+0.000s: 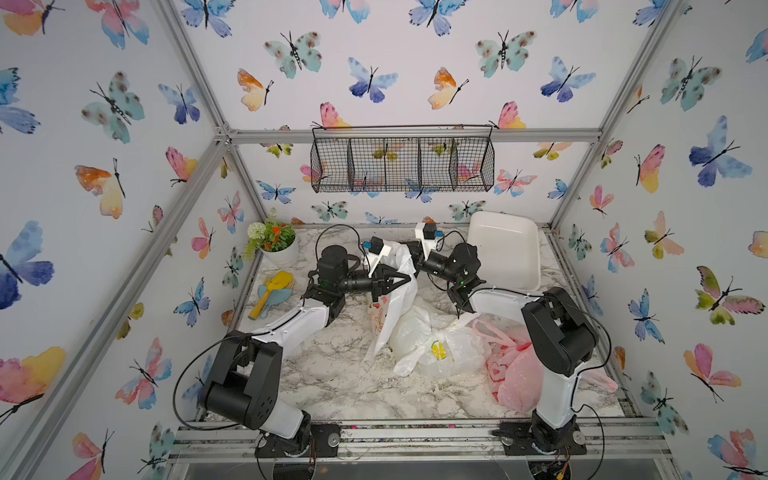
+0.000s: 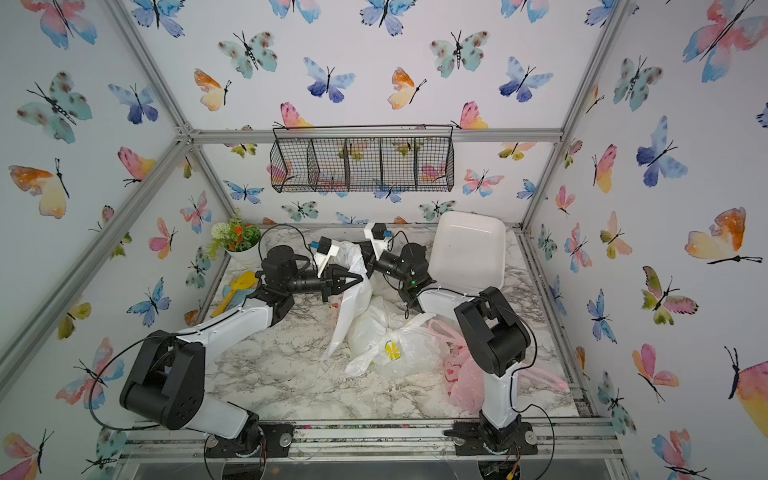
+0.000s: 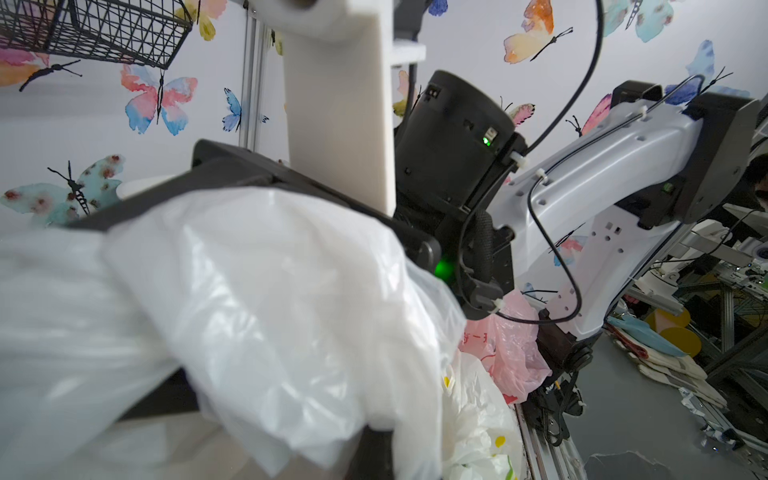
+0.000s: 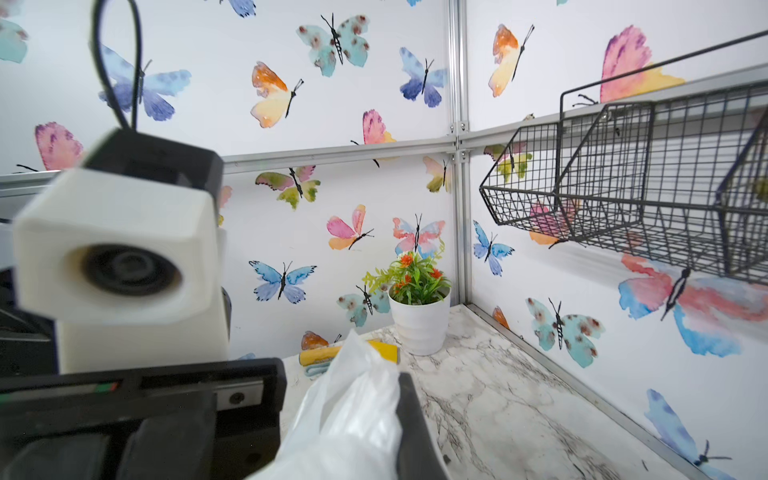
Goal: Place the pears into plastic bags & tie knots
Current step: Tie the plastic bag at the center of the board.
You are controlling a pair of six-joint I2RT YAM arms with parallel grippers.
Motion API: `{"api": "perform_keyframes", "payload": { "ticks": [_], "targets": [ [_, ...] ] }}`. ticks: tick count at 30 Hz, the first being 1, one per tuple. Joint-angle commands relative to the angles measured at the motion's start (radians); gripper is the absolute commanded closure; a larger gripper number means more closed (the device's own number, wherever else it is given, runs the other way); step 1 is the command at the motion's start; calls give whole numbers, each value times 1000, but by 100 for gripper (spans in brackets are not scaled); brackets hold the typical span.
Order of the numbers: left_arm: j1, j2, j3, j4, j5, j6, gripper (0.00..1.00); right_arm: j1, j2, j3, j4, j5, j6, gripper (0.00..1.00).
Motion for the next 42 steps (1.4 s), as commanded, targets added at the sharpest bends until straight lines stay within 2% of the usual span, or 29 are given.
{"api": "perform_keyframes", "payload": {
  "ticks": [1,2,5,10,13,16,18,22,24,25,27,29,30,33,36,42],
  "targets": [
    [21,6,-30,-9,4,-28,69,6,47,-10,179,-47,49,97],
    [46,-27,-52,-3,1,-33,62,6,52,-18,174,-54,33,98],
    [137,-120,-100,23,8,-81,51,4,68,-47,214,-68,27,97],
    [265,-177,-111,64,60,-178,46,4,92,-36,284,-120,78,98],
    [307,-157,-96,81,-7,-197,43,4,101,-17,289,-163,99,97],
    [300,-98,-76,98,-103,-184,37,5,111,0,290,-200,122,97],
    [278,-52,-66,126,-104,-176,33,5,114,9,299,-215,139,98],
    [217,2,-51,133,-93,-136,33,4,113,16,306,-234,159,98],
    [208,18,-53,123,-94,-109,37,4,112,21,311,-249,166,98],
    [210,29,-52,128,-94,-112,44,5,116,26,320,-260,176,98],
    [211,53,-38,129,-74,-112,60,4,124,35,338,-279,199,98],
    [212,70,-26,142,-61,-126,82,4,136,48,363,-297,230,98],
    [215,74,-25,157,-59,-137,88,4,139,53,367,-309,240,97],
    [248,73,-37,246,-30,-217,91,2,144,55,357,-335,238,97],
    [297,51,-64,324,4,-306,90,-13,141,38,356,-340,239,97],
    [308,19,-63,297,49,-305,96,-28,145,49,271,-323,177,97]
  ]
}}
